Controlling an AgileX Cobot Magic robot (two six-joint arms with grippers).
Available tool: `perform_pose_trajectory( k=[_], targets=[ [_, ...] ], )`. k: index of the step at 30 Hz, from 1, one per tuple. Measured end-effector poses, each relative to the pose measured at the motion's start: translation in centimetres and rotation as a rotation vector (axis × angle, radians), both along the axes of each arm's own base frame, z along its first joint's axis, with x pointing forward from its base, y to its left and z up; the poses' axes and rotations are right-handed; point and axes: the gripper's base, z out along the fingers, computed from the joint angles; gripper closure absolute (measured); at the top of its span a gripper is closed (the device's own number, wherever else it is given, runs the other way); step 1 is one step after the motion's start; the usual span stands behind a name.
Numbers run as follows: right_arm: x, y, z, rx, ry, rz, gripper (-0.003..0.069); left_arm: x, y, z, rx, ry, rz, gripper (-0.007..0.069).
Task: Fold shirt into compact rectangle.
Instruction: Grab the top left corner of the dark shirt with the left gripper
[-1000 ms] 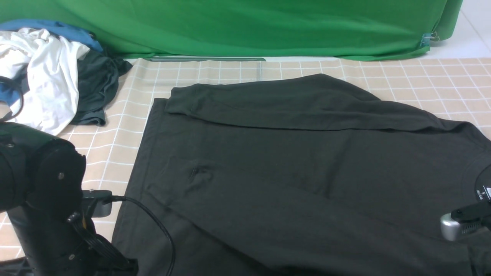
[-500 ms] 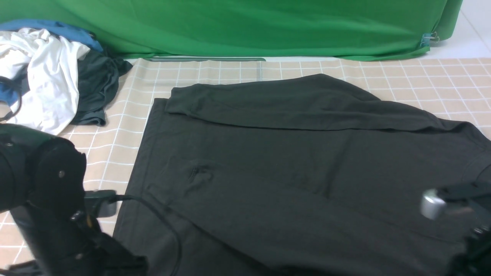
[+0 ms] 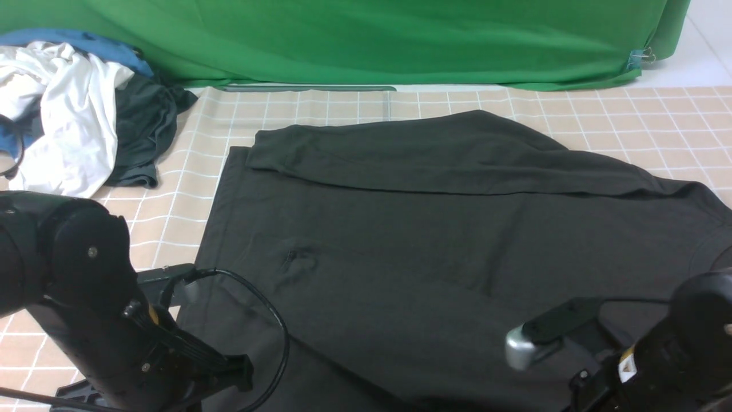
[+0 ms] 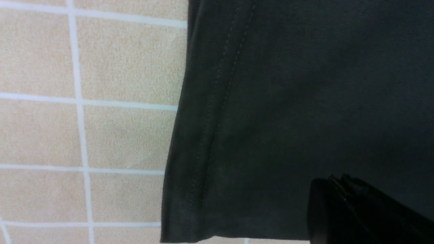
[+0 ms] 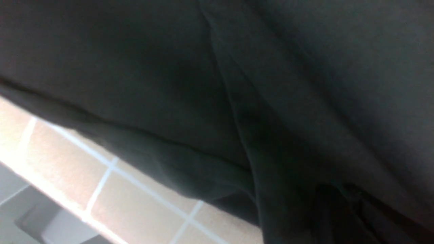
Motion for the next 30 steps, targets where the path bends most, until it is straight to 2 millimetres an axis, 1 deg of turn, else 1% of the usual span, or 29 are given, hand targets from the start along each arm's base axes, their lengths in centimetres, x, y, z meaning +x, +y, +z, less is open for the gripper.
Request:
perform_pose_trajectory(
  k=[3, 9, 13, 16, 17, 18, 20, 21, 23, 24, 25, 28, 29, 30],
  targets=[
    [-0.4, -0.1, -0.6, -0.037, 0.068, 0.000, 0.0622, 0.0, 0.1, 0.0, 0.007, -0.003, -0.005, 0.0614],
    [-1.2, -0.9, -0.4, -0.119, 0.147, -0.009, 0.0622, 0.1, 0.2, 0.0, 0.021, -0.008, -0.014, 0.0614],
    [-1.6, -1.2, 0.8, -0.113, 0.120, 0.000, 0.0622, 0.1, 0.2, 0.0, 0.021, -0.008, -0.014, 0.0613],
    [-1.8, -1.8, 2.4, -0.099, 0.042, -0.018, 0.0622, 0.1, 0.2, 0.0, 0.025, -0.010, -0.017, 0.0613],
    [-1.8, -1.8, 2.4, -0.103, 0.041, -0.021, 0.0622, 0.1, 0.2, 0.0, 0.025, -0.010, -0.018, 0.0613],
    [-2.0, -2.3, 3.3, -0.110, -0.012, -0.043, 0.0617, 0.2, 0.3, 0.1, 0.032, -0.019, -0.023, 0.0613],
    [-2.2, -3.4, 4.7, -0.140, -0.078, -0.076, 0.0605, 1.0, 0.2, 1.0, 0.047, -0.058, -0.027, 0.0613],
    [-2.2, -3.4, 4.8, -0.136, -0.083, -0.083, 0.0605, 1.2, 0.2, 1.2, 0.048, -0.065, -0.026, 0.0613],
    [-2.4, -4.8, 6.6, -0.147, -0.138, -0.129, 0.0593, 3.1, 0.0, 3.7, 0.051, -0.166, 0.002, 0.0613],
    [-2.5, -4.9, 6.8, -0.146, -0.142, -0.131, 0.0593, 3.5, -0.1, 4.2, 0.047, -0.184, 0.005, 0.0613],
    [-2.6, -5.4, 7.7, -0.133, -0.174, -0.157, 0.0589, 4.7, -0.1, 5.7, 0.032, -0.236, 0.025, 0.0613],
    [-3.2, -6.3, 9.7, -0.087, -0.258, -0.198, 0.0588, 8.3, 0.1, 9.3, -0.023, -0.343, 0.094, 0.0613],
    [-3.3, -6.4, 10.1, -0.077, -0.283, -0.203, 0.0588, 9.6, 0.3, 10.1, -0.036, -0.367, 0.118, 0.0613],
    [-3.6, -6.6, 10.6, -0.061, -0.306, -0.211, 0.0588, 10.9, 0.4, 10.4, -0.040, -0.376, 0.134, 0.0613]
  ],
)
